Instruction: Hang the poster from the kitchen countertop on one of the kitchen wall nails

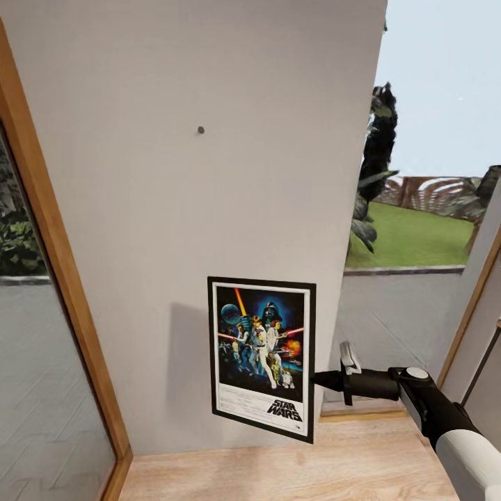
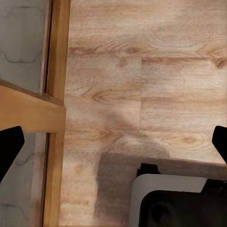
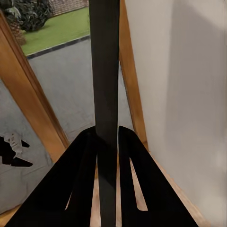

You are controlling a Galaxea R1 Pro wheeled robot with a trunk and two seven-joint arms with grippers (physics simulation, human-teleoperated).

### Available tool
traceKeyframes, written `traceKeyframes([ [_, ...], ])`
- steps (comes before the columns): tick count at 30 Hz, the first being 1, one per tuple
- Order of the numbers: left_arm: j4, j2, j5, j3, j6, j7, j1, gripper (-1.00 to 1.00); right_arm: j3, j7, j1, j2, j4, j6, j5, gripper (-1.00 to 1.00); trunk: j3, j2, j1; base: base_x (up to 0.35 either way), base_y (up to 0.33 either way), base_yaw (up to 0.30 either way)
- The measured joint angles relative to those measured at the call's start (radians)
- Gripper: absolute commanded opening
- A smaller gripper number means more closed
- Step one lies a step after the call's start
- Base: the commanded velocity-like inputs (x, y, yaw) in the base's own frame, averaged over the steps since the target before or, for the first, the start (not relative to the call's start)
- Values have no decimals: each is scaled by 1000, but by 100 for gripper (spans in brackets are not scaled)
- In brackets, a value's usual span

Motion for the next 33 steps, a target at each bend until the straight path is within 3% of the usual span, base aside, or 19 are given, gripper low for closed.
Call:
traceKeyframes([
  [10,1,-1,2,0,0,0,0,100,2,2,0,3,-12,6,-2,-100,0,0,0,5,0,0],
  [13,1,-1,3,0,0,0,0,100,2,1,0,14,-74,20,-3,-100,0,0,0,0,0,0],
  [14,2,-1,3,0,-1,0,0,100,2,0,0,24,-121,44,-2,-100,0,0,0,0,0,0],
  [15,2,-2,3,0,-1,0,0,100,3,-2,-1,46,-241,149,-2,-100,0,0,0,0,0,0],
  [19,2,-1,2,0,-1,0,0,100,5,-8,-7,85,-408,271,-1,-100,0,0,0,0,0,0],
  [27,3,0,1,0,0,0,0,100,6,-17,-81,116,-518,464,0,-100,0,0,0,0,0,0],
  [33,3,1,1,1,-1,0,0,100,6,-20,-225,157,-532,614,7,-100,0,0,0,0,0,0],
])
